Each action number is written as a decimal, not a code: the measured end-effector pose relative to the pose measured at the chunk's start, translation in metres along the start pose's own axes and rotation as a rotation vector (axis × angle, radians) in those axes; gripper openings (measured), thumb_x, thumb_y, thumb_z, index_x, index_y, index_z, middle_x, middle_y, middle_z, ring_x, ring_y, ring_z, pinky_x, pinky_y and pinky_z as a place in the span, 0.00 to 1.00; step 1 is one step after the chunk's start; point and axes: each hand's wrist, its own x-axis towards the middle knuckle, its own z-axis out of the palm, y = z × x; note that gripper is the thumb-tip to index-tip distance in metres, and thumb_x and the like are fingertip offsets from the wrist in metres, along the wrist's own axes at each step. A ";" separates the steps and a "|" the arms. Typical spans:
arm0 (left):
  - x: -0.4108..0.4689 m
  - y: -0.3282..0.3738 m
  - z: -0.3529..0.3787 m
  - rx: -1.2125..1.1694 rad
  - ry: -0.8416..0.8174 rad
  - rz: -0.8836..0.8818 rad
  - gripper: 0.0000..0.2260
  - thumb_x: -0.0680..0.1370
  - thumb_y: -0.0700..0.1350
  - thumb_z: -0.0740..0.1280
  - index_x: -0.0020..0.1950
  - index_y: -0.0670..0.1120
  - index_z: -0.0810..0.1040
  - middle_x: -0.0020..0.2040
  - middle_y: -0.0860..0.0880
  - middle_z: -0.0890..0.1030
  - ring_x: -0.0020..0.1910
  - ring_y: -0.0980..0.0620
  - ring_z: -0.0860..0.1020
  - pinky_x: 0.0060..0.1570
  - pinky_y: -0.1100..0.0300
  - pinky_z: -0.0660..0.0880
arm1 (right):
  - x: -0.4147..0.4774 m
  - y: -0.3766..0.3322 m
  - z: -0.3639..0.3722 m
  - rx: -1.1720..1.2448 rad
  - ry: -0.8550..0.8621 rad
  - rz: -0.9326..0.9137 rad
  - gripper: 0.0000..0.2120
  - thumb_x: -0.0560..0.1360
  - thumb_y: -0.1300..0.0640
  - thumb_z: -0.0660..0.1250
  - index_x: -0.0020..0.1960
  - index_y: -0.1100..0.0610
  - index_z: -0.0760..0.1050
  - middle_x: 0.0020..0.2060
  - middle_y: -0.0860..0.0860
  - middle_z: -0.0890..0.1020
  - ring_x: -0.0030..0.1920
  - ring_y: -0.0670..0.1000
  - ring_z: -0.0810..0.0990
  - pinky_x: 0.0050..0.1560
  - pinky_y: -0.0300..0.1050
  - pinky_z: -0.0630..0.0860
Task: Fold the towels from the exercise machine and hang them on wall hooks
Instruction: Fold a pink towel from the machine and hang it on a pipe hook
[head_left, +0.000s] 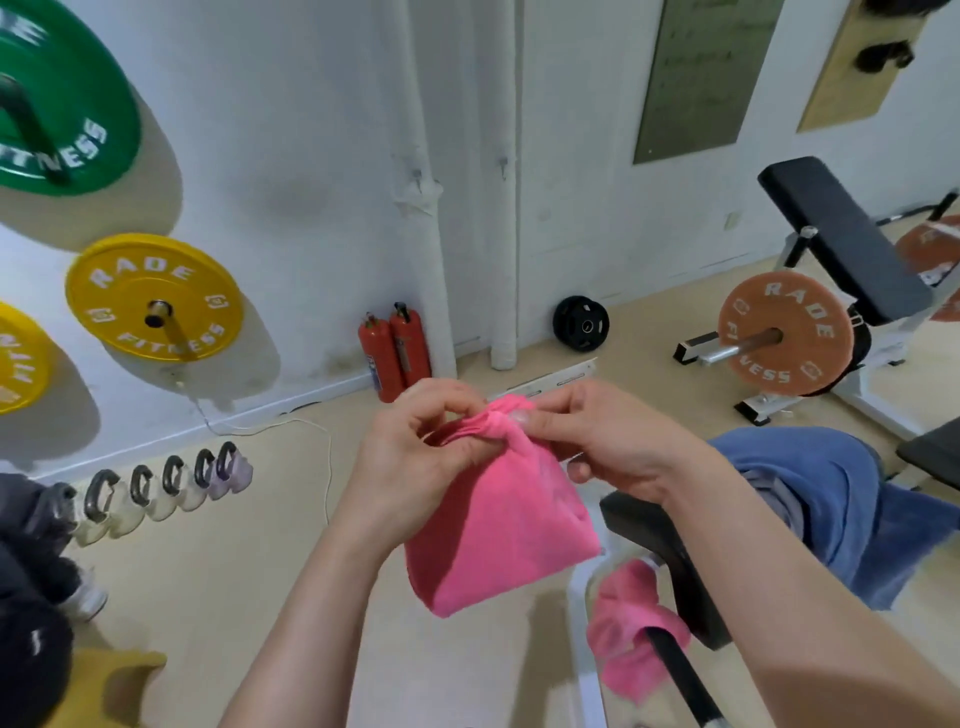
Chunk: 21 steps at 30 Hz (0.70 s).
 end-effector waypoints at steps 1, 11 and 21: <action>-0.002 0.004 -0.010 -0.038 -0.016 -0.029 0.07 0.63 0.46 0.77 0.36 0.53 0.81 0.49 0.51 0.80 0.49 0.54 0.79 0.49 0.61 0.74 | 0.001 -0.006 0.006 -0.050 0.037 -0.026 0.08 0.76 0.56 0.68 0.47 0.59 0.84 0.32 0.53 0.75 0.27 0.44 0.67 0.21 0.32 0.62; -0.001 0.042 -0.055 0.080 -0.030 -0.033 0.05 0.66 0.40 0.78 0.39 0.46 0.84 0.36 0.47 0.84 0.35 0.56 0.78 0.37 0.59 0.75 | 0.000 -0.053 0.044 -0.225 0.089 -0.260 0.10 0.73 0.53 0.72 0.47 0.60 0.81 0.28 0.47 0.81 0.29 0.41 0.76 0.35 0.32 0.71; 0.014 0.053 -0.095 -0.174 0.213 0.019 0.06 0.72 0.35 0.71 0.41 0.46 0.80 0.33 0.56 0.81 0.35 0.58 0.76 0.37 0.68 0.73 | -0.003 -0.060 0.028 -0.752 -0.056 -0.382 0.18 0.68 0.42 0.74 0.46 0.57 0.80 0.43 0.54 0.81 0.44 0.51 0.78 0.52 0.52 0.75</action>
